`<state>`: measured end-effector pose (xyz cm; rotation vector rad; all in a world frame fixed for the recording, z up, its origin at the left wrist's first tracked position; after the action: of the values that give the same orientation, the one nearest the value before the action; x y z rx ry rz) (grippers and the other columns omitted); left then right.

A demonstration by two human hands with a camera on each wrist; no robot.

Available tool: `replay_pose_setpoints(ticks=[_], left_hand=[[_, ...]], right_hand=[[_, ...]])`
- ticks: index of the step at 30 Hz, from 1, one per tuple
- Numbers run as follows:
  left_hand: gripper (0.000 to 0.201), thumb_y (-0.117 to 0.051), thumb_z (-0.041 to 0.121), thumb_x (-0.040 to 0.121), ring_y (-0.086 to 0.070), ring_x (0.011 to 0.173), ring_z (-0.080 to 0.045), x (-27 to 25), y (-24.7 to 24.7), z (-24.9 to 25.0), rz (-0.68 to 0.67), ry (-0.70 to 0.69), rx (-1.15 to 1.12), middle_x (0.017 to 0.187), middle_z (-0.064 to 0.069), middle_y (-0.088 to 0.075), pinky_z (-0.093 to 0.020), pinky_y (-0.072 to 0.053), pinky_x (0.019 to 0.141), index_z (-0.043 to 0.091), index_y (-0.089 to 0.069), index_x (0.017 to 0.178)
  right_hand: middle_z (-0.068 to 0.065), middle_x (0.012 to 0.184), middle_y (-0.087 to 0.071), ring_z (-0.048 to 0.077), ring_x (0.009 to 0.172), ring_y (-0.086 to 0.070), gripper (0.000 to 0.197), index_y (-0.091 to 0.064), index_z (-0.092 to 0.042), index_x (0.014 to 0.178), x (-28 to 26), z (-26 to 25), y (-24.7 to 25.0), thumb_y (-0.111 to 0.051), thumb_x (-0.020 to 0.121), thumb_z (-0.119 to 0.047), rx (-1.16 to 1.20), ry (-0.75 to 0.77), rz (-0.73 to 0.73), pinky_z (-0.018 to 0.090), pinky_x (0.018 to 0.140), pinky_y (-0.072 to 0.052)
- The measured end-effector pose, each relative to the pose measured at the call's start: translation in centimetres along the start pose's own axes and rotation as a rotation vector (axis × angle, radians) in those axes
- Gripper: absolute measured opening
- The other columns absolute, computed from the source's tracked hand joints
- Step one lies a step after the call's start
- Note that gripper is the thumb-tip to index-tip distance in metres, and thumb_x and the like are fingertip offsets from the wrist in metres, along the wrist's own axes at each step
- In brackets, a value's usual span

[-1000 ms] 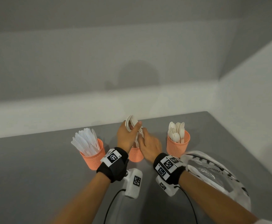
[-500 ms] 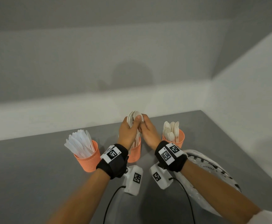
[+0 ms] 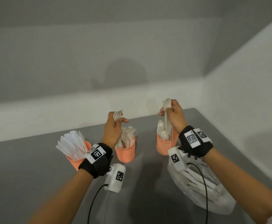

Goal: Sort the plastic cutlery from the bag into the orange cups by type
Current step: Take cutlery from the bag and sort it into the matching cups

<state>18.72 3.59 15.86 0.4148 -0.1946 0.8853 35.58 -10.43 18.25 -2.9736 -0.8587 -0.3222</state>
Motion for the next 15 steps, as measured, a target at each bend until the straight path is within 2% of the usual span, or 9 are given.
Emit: replay_pose_setpoints(ticks=[1,3,5,7,9,11,12,14,15], left_hand=[[0.014,-0.035,0.004,0.096,-0.052,0.07,-0.011,0.2,0.1,0.1,-0.004,-0.023,0.019,0.082,0.01,-0.062,-0.018,-0.041,0.066,0.014,-0.041,0.105],[0.016,-0.042,0.003,0.094,-0.058,0.074,0.006,0.6,0.4,0.3,0.009,-0.061,0.039,0.09,0.004,-0.062,-0.021,-0.047,0.072,0.015,-0.045,0.105],[0.023,-0.046,-0.002,0.09,-0.059,0.078,0.012,0.9,0.6,0.3,0.033,-0.097,0.041,0.093,0.002,-0.061,-0.031,-0.053,0.076,0.017,-0.048,0.104],[0.028,-0.048,-0.005,0.088,-0.06,0.079,0.01,1.0,0.6,0.1,0.048,-0.133,0.06,0.088,0.007,-0.061,-0.037,-0.056,0.073,0.019,-0.049,0.103],[0.029,-0.048,-0.004,0.088,-0.062,0.079,0.001,0.9,0.5,0.0,0.042,-0.18,0.105,0.085,0.007,-0.062,-0.039,-0.057,0.073,0.019,-0.05,0.105],[0.028,-0.047,-0.004,0.089,-0.062,0.08,-0.013,0.7,0.5,0.0,0.02,-0.24,0.169,0.088,0.0,-0.062,-0.035,-0.055,0.074,0.014,-0.052,0.11],[0.028,-0.046,-0.003,0.09,-0.061,0.081,-0.016,0.5,0.5,0.1,0.005,-0.268,0.212,0.09,-0.001,-0.062,-0.031,-0.052,0.074,0.011,-0.053,0.113],[0.029,-0.045,-0.004,0.09,-0.059,0.084,-0.018,0.3,0.5,0.0,-0.026,-0.314,0.29,0.091,-0.003,-0.06,-0.023,-0.046,0.075,0.008,-0.054,0.116],[0.03,-0.045,-0.004,0.09,-0.059,0.085,-0.018,0.3,0.6,-0.2,-0.041,-0.334,0.325,0.091,-0.003,-0.06,-0.024,-0.046,0.075,0.007,-0.055,0.116]], right_hand=[[0.006,0.077,-0.056,0.016,0.066,-0.061,0.031,-0.043,-0.007,0.108,0.4,-0.4,1.0,-0.028,0.088,0.011,-0.008,0.018,0.022,0.017,0.065,-0.051],[0.006,0.076,-0.057,0.016,0.07,-0.062,0.03,-0.043,-0.006,0.106,1.2,-0.8,2.9,-0.028,0.087,0.011,-0.033,0.052,0.06,0.019,0.068,-0.049],[0.006,0.074,-0.058,0.017,0.072,-0.062,0.028,-0.042,-0.005,0.105,1.9,-0.6,4.2,-0.027,0.087,0.011,-0.051,0.056,0.088,0.021,0.07,-0.047],[0.006,0.073,-0.057,0.018,0.071,-0.062,0.027,-0.04,-0.005,0.103,2.2,0.2,5.1,-0.027,0.087,0.012,-0.054,0.036,0.106,0.022,0.071,-0.048],[0.007,0.073,-0.057,0.019,0.07,-0.062,0.026,-0.041,-0.005,0.098,2.2,1.3,5.5,-0.027,0.086,0.013,-0.069,0.012,0.115,0.025,0.075,-0.049],[0.007,0.074,-0.056,0.018,0.07,-0.062,0.031,-0.044,-0.014,0.088,2.1,2.5,5.6,-0.028,0.086,0.012,-0.1,-0.008,0.121,0.028,0.077,-0.05],[0.007,0.075,-0.056,0.019,0.069,-0.062,0.034,-0.044,-0.018,0.084,2.1,3.1,5.6,-0.028,0.086,0.012,-0.104,-0.015,0.124,0.03,0.077,-0.05],[0.006,0.077,-0.054,0.021,0.068,-0.062,0.035,-0.044,-0.02,0.081,2.2,3.8,5.5,-0.03,0.086,0.011,-0.099,-0.028,0.126,0.034,0.076,-0.05],[0.006,0.078,-0.053,0.023,0.068,-0.062,0.034,-0.044,-0.021,0.08,2.2,4.0,5.3,-0.031,0.086,0.011,-0.105,-0.038,0.122,0.035,0.075,-0.05]])
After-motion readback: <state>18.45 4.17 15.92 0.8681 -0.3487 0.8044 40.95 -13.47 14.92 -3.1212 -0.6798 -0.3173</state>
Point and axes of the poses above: each hand's wrist, its own x-axis towards the middle knuckle, its own y-axis out of the back of the hand, z = x × y, the point moved 2 cm from there along x, towards the middle knuckle
